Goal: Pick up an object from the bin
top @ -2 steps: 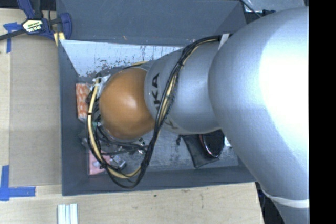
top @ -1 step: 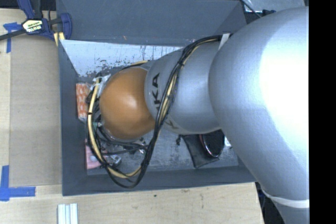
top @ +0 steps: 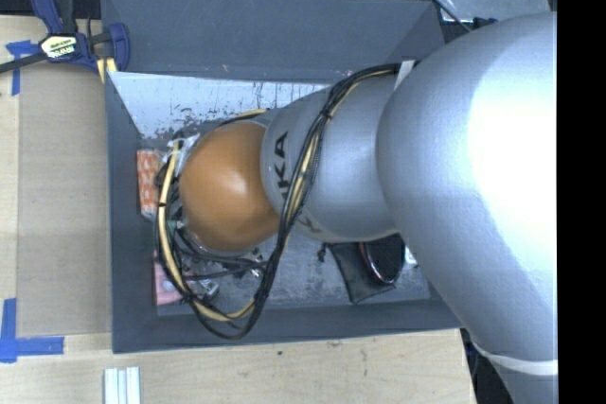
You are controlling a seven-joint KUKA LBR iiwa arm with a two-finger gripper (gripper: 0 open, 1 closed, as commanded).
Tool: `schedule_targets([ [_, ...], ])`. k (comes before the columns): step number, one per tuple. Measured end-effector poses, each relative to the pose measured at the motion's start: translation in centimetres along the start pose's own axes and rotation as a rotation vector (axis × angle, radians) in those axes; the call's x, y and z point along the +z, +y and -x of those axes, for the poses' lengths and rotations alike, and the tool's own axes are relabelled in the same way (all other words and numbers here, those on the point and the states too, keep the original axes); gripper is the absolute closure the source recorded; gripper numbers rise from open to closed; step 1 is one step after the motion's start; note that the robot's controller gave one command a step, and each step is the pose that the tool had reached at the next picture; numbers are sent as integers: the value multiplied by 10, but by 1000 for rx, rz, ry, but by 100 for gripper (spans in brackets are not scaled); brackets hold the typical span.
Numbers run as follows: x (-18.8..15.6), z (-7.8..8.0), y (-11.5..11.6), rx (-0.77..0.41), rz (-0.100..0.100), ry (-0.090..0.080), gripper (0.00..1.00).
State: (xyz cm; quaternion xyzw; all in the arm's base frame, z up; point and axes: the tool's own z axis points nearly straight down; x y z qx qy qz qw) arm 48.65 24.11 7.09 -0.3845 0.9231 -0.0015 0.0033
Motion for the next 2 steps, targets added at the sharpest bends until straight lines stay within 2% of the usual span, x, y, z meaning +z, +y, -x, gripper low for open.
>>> schedule_targets([
  [1, -3, -1, 0, -1, 1, 2, 100],
  [2, -21, -2, 1, 0, 5, 7, 100],
])
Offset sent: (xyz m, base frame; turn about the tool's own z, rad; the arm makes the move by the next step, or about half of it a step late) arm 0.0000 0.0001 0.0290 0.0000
